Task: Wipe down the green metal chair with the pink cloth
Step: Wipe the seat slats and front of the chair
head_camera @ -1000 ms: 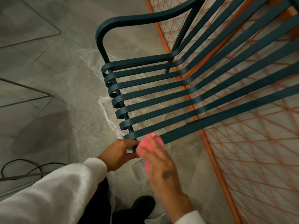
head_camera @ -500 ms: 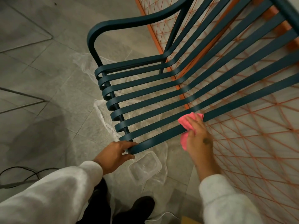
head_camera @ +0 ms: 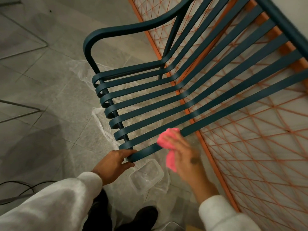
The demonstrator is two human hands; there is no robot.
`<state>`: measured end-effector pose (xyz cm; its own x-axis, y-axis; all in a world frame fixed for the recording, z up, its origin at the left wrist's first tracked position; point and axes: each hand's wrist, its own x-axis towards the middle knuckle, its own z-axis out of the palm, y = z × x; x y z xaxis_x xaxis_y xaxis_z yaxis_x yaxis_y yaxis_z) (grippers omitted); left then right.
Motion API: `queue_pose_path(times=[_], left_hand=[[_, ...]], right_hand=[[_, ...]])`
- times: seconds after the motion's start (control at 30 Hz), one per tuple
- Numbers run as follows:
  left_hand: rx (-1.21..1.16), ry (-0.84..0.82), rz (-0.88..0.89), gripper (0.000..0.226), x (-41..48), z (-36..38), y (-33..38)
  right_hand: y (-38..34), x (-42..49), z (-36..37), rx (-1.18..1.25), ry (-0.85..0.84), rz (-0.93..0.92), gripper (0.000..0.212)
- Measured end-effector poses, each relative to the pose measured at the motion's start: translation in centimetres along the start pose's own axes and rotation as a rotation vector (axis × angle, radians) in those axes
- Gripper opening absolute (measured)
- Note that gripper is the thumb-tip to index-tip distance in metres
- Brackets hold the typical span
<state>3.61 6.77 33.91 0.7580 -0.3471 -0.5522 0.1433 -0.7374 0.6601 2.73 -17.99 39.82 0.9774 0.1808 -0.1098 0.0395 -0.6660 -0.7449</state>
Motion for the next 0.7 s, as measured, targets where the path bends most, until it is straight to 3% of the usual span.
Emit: queue_pose_path(times=[0.17, 0.3, 0.4, 0.6, 0.7], left_hand=[[-0.001, -0.002, -0.017, 0.05, 0.0, 0.0, 0.4], [0.012, -0.021, -0.035, 0.051, -0.2, -0.2, 0.8], [0.02, 0.0, -0.029, 0.047, -0.5, -0.3, 1.5], [0.054, 0.082, 0.119, 0.014, 0.5, 0.1, 3.9], [0.01, 0.1, 0.189, 0.021, 1.6, -0.1, 6.2]], right_hand=[[3.5, 3.2, -3.3, -0.122, 0.151, 0.211, 0.044], [1.4, 1.3, 0.7, -0.184, 0.26, 0.068, 0.041], [-1.5, -1.1, 4.8, -0.038, 0.15, 0.055, 0.045], [-2.2, -1.6, 4.6, -0.098, -0.021, -0.011, 0.059], [-0.9, -0.5, 1.1, 0.008, -0.049, -0.029, 0.038]])
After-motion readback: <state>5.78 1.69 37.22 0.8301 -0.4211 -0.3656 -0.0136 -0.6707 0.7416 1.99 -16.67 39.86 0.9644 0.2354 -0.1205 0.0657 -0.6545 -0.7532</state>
